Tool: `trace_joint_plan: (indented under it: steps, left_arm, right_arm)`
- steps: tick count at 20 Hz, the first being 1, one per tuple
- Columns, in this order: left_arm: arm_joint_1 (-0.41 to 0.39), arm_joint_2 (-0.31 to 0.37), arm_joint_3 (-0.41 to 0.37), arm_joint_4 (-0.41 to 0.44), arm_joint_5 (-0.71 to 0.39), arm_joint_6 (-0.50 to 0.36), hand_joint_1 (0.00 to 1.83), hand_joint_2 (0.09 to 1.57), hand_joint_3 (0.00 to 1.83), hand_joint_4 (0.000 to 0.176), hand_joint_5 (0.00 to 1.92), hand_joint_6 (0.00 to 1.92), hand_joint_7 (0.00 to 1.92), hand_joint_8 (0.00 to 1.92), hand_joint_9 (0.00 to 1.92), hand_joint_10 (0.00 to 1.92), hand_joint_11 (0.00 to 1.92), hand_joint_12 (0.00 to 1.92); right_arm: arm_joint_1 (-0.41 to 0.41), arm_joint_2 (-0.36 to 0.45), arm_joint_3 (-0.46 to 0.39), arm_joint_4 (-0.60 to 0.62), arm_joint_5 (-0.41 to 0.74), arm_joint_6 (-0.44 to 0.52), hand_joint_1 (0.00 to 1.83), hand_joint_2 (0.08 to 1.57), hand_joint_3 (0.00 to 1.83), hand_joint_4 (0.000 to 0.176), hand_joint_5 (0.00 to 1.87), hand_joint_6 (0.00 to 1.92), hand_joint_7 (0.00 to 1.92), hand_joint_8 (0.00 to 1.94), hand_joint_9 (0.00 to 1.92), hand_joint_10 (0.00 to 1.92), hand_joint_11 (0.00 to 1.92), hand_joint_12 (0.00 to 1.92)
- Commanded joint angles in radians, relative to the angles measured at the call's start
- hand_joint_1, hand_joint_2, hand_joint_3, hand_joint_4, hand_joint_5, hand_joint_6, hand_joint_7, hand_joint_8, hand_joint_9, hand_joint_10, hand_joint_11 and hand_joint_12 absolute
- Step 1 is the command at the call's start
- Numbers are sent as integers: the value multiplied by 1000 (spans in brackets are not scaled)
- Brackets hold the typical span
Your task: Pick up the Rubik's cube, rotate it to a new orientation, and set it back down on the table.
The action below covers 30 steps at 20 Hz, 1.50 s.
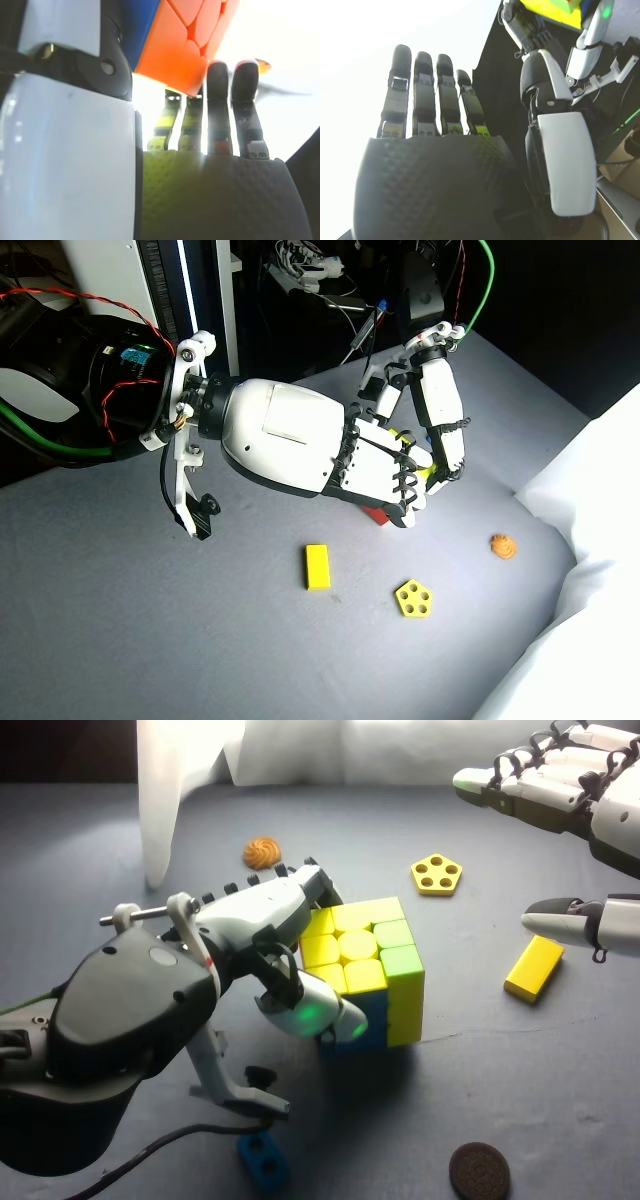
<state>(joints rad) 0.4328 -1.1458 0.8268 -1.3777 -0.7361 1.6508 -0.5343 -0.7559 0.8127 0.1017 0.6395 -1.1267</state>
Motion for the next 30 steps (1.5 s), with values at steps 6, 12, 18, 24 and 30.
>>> trace_joint_plan:
  steps: [6, 12, 18, 24, 30]
  left_arm:
    - [10, 18, -1, 64, -30, -24, 1041, 1083, 0, 0, 136, 954, 111, 1133, 127, 1330, 60, 1652]
    - [12, 22, -5, 63, -30, -24, 628, 909, 0, 60, 1, 0, 7, 0, 18, 2, 0, 616]
    - [16, 43, -27, 58, -36, -15, 445, 821, 0, 83, 0, 0, 0, 0, 0, 0, 0, 3]
    - [-62, 103, -37, 26, 91, 196, 447, 796, 0, 84, 0, 0, 0, 0, 0, 0, 0, 0]
    - [-162, 183, -44, 96, 250, 393, 449, 810, 0, 73, 0, 0, 0, 0, 0, 0, 0, 0]
  right_arm:
    - [13, 3, 3, -2, 128, 3, 564, 1264, 4, 0, 30, 0, 185, 2, 135, 33, 0, 635]
    - [13, 3, 3, -2, 128, 3, 586, 1250, 0, 0, 44, 5, 193, 1, 151, 31, 0, 717]
    - [13, 1, 3, -2, 128, 3, 575, 1254, 0, 0, 35, 2, 198, 6, 164, 31, 0, 660]
    - [12, 0, 14, -42, 130, 9, 568, 1257, 1, 0, 38, 1, 201, 1, 162, 22, 0, 670]
    - [14, -1, 87, -234, 149, 255, 591, 1252, 1, 0, 23, 0, 133, 0, 142, 6, 0, 643]
